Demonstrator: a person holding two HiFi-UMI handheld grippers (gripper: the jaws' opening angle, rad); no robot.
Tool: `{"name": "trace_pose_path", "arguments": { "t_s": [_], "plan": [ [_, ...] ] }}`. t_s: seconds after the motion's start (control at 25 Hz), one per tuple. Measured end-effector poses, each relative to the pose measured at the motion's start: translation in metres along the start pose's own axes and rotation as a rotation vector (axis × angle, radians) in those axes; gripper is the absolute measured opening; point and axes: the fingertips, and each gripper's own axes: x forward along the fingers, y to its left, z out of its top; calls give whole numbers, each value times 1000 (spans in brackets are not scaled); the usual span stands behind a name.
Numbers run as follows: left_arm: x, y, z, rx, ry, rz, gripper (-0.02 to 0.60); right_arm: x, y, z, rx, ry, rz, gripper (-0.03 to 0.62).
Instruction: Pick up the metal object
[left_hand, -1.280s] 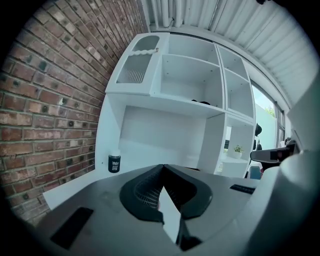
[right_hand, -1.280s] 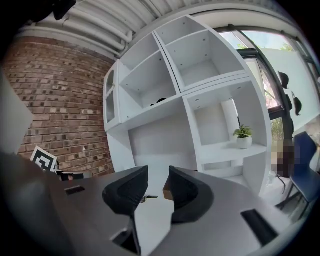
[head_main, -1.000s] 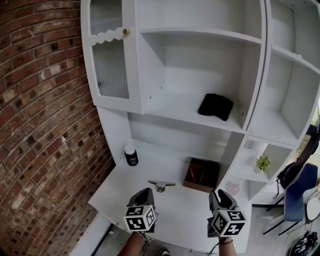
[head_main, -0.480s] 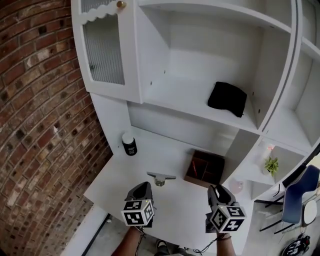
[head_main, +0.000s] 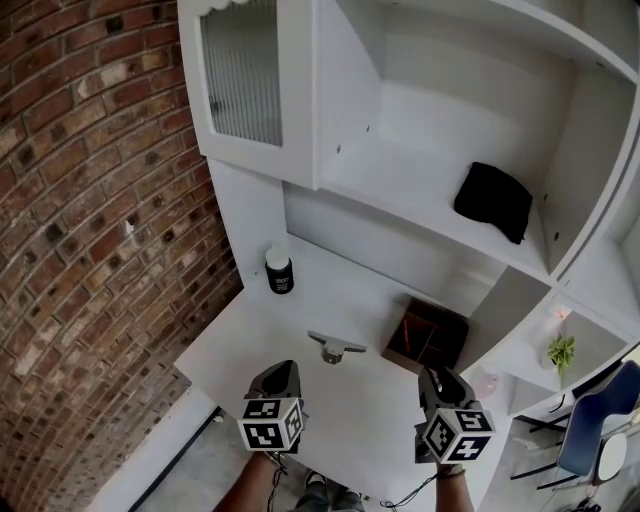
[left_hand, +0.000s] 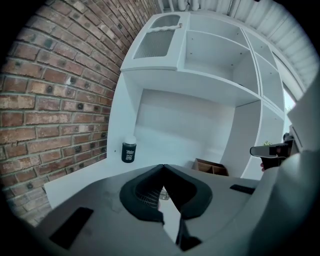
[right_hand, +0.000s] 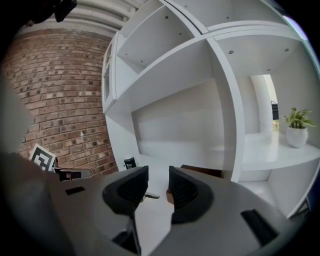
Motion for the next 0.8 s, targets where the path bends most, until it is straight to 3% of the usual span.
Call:
{"name": "trace_pose_path", "arguments": {
  "t_s": [0.44,0.8],
  "plan": [
    [-24,37,-18,-36,8,106,5,35,30,-6,-184,102,139,124],
    [-48,82,-59,-92,47,221,5,83,70,-25,-360,148,264,121]
  ]
}}
